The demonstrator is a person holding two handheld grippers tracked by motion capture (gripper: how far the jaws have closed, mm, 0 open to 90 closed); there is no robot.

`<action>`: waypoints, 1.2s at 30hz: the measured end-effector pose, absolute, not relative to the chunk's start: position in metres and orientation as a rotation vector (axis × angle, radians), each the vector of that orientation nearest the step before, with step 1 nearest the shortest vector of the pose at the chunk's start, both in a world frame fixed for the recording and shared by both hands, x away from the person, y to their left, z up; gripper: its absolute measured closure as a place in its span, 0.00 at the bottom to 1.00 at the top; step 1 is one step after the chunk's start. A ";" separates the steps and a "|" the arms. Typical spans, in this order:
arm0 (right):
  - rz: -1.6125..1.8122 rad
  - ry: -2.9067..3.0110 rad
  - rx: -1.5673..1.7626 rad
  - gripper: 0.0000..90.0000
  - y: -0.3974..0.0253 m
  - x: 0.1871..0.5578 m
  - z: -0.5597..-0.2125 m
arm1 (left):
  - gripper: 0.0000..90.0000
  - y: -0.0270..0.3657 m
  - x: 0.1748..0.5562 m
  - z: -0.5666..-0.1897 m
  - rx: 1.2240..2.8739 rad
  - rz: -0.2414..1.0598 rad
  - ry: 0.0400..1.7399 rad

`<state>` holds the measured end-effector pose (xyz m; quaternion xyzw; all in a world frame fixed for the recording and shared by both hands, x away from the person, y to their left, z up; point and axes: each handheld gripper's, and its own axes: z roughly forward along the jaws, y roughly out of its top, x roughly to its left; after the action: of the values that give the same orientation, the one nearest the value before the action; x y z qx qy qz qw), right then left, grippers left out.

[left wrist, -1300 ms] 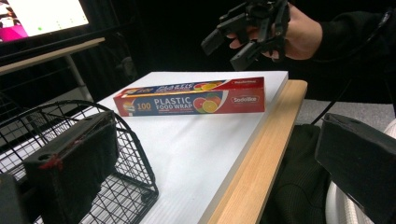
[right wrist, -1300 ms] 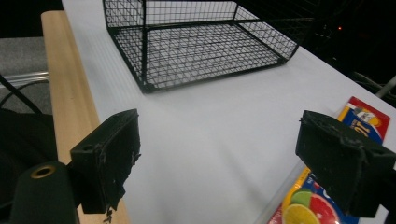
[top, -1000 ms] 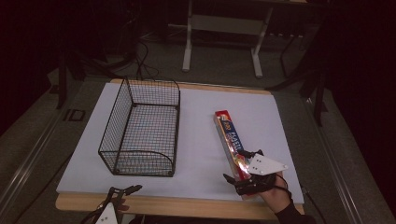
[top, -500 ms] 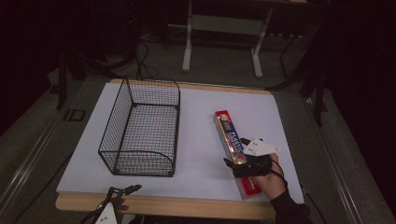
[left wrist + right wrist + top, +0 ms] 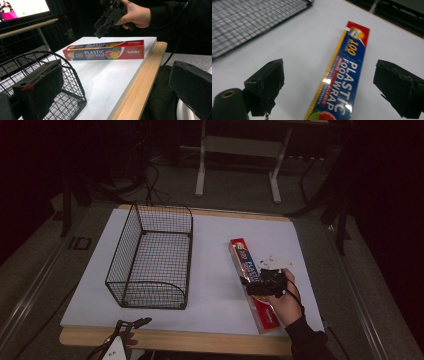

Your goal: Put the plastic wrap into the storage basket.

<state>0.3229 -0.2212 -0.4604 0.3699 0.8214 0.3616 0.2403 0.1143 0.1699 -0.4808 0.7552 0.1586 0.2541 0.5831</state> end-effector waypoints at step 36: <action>0.501 2.440 1.515 0.26 -0.198 0.386 -0.497 | 0.00 0.168 0.115 -0.482 1.787 0.590 0.364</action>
<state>0.3865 -0.1982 -0.4969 0.5163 0.8316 0.1707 0.1132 0.1145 0.1678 -0.4818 0.7629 0.1555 0.2519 0.5747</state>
